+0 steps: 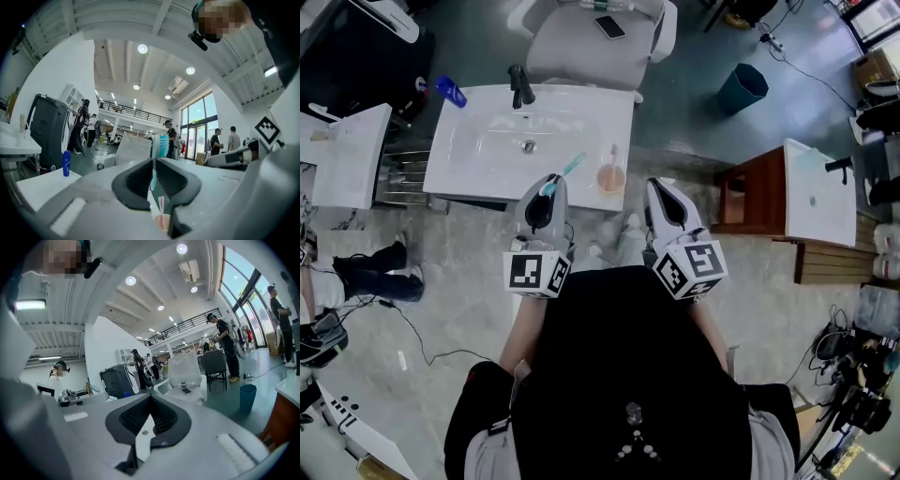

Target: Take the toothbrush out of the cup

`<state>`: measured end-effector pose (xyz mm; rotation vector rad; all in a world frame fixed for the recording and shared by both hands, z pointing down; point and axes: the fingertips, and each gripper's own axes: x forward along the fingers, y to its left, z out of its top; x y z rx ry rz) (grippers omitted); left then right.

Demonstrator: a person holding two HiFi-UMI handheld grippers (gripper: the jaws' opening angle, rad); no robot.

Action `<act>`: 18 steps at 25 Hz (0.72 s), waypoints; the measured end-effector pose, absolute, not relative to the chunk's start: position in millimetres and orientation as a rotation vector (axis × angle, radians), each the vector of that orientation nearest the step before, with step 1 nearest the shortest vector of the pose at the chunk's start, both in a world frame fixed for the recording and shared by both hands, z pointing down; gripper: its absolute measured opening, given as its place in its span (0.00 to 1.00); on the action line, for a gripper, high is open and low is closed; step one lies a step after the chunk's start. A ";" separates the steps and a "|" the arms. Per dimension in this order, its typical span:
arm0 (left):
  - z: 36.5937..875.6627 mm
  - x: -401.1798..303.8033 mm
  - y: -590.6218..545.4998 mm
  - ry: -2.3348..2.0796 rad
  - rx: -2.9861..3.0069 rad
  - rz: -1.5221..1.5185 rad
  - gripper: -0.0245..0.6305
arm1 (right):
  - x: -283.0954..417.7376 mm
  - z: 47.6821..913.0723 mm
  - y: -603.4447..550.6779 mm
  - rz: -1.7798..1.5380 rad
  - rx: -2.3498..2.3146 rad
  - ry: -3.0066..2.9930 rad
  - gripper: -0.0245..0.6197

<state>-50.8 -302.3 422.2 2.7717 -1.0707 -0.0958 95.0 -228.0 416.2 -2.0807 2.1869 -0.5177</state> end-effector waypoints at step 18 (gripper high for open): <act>356.1 -33.3 -302.3 -1.077 2.917 -0.184 0.08 | 104.4 349.2 -235.6 -0.249 -2.013 2.146 0.04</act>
